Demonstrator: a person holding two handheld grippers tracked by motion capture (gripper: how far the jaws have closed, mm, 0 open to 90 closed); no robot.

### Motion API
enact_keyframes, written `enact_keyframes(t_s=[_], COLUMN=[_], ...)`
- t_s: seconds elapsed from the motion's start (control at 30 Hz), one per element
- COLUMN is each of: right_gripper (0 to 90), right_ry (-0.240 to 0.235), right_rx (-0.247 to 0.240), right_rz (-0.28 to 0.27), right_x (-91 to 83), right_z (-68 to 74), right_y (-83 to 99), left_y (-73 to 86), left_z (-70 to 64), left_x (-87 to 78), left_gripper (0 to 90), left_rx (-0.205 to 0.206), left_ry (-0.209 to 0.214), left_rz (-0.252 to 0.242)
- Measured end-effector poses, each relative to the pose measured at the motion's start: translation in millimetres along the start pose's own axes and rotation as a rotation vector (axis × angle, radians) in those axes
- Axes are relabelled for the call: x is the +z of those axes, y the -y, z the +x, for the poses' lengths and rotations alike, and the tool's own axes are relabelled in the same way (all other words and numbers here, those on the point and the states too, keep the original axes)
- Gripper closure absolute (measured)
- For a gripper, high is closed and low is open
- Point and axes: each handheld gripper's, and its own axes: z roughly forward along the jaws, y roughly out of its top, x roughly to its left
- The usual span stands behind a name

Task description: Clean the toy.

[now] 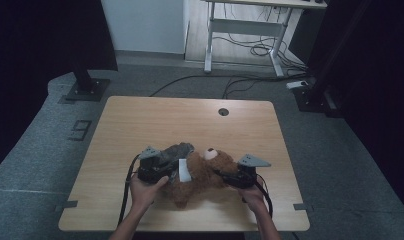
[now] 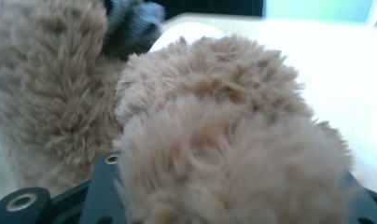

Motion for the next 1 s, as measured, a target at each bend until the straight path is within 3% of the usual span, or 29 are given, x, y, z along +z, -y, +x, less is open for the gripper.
enact_keyframes(t_s=[0.03,0.17,0.2,0.23,0.37,0.57,0.67,0.7,0.77,0.93,1.0], right_gripper=[50.1,50.7,50.7,50.6,48.7,41.7,39.8,39.6,39.6,39.6,39.6], right_ry=[0.034,0.108,0.108,0.146,0.158,0.118,0.105,0.111,0.113,0.114,0.114], right_rx=[-0.038,-0.055,-0.055,-0.079,-0.089,-0.081,-0.086,-0.106,-0.104,-0.091,-0.091], right_rz=[-0.039,-0.104,-0.104,-0.129,-0.122,-0.073,-0.043,-0.009,0.009,0.016,0.022], right_x=[8.5,22.6,22.6,29.4,33.5,16.4,10.1,4.6,1.2,-3.3,-4.1], right_z=[6.3,6.9,6.9,7.7,2.8,-10.1,-13.2,-14.5,-15.4,-16.8,-16.8], right_y=[-9.7,-23.9,-23.9,-29.5,-25.4,-4.7,2.7,11.4,18.8,28.5,28.5], left_y=[-7.2,-21.1,-21.1,-26.8,-27.5,-17.1,-12.4,-10.4,-6.2,-3.0,1.6], left_z=[-0.3,4.4,4.4,7.0,4.7,-7.9,-12.2,-12.7,-10.0,6.9,19.5], left_x=[3.7,7.9,7.9,10.7,19.9,29.9,29.2,27.9,22.3,7.0,1.0], left_gripper=[77.5,77.4,77.4,77.3,77.1,77.0,77.1,77.2,77.3,77.2,77.3], left_rx=[0.014,0.024,0.024,0.024,0.035,0.072,0.103,0.109,0.101,0.082,0.067], left_ry=[-0.016,-0.058,-0.058,-0.066,-0.066,-0.037,-0.039,-0.038,-0.038,-0.111,-0.165], left_rz=[-0.011,-0.023,-0.023,-0.025,-0.011,0.030,0.048,0.054,0.061,0.067,0.088])
